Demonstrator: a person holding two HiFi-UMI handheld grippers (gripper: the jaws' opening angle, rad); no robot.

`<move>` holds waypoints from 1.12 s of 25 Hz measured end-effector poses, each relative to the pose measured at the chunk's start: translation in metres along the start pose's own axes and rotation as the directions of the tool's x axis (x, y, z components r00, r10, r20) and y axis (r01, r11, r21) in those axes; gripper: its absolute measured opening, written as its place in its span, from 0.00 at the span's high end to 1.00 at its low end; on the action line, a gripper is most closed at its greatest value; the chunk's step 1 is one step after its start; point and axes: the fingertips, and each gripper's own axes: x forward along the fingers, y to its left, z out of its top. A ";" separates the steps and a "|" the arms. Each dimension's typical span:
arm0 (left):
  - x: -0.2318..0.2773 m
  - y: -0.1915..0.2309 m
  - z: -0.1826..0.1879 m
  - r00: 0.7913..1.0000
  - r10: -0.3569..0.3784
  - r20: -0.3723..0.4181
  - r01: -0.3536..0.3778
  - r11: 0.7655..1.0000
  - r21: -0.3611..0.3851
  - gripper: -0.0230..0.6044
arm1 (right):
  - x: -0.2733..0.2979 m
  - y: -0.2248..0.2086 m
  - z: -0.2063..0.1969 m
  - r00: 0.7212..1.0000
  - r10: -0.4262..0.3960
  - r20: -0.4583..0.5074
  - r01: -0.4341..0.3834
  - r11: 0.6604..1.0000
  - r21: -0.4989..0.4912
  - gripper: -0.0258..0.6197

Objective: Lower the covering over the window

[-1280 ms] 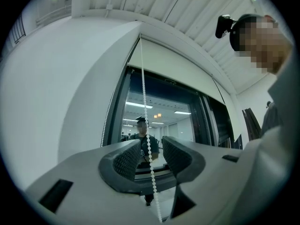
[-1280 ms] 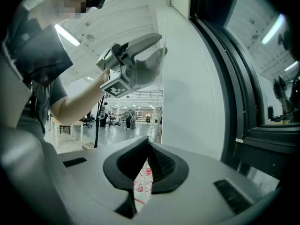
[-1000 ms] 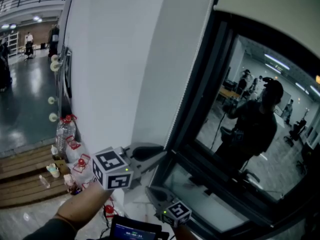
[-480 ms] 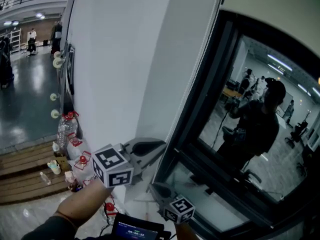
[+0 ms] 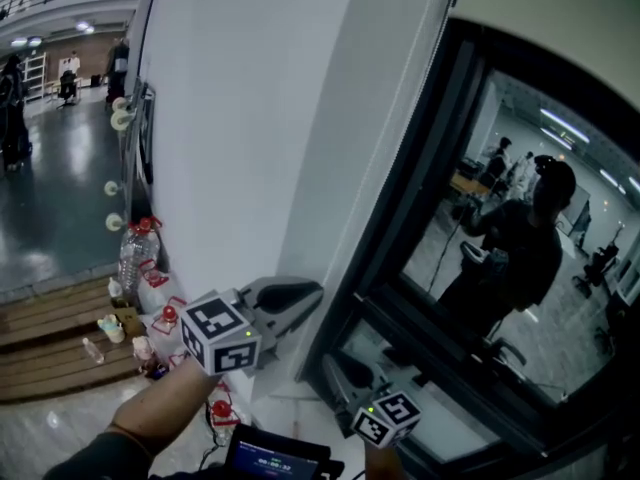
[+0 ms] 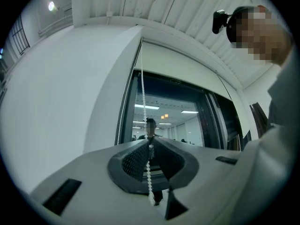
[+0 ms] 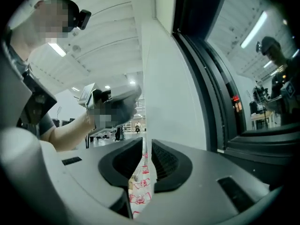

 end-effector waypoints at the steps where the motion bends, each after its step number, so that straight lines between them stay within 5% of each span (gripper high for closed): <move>1: -0.002 0.000 -0.002 1.000 -0.001 -0.006 0.001 1.000 -0.005 0.91 | -0.001 -0.001 0.005 1.000 -0.005 0.007 0.005 1.000 0.028 0.86; 4: -0.006 -0.002 -0.005 1.000 0.009 -0.017 -0.009 1.000 0.000 0.91 | -0.004 -0.002 0.016 0.999 -0.012 0.030 0.009 0.996 0.088 0.86; 18: -0.067 0.018 -0.036 0.981 0.169 -0.091 -0.170 0.986 0.006 0.97 | -0.015 -0.009 0.044 0.993 -0.100 0.060 0.099 0.995 0.017 0.94; 28: -0.088 0.030 -0.071 0.962 0.235 -0.137 -0.247 0.966 -0.072 0.97 | -0.018 -0.015 0.047 0.987 -0.151 0.054 0.152 0.988 -0.003 0.94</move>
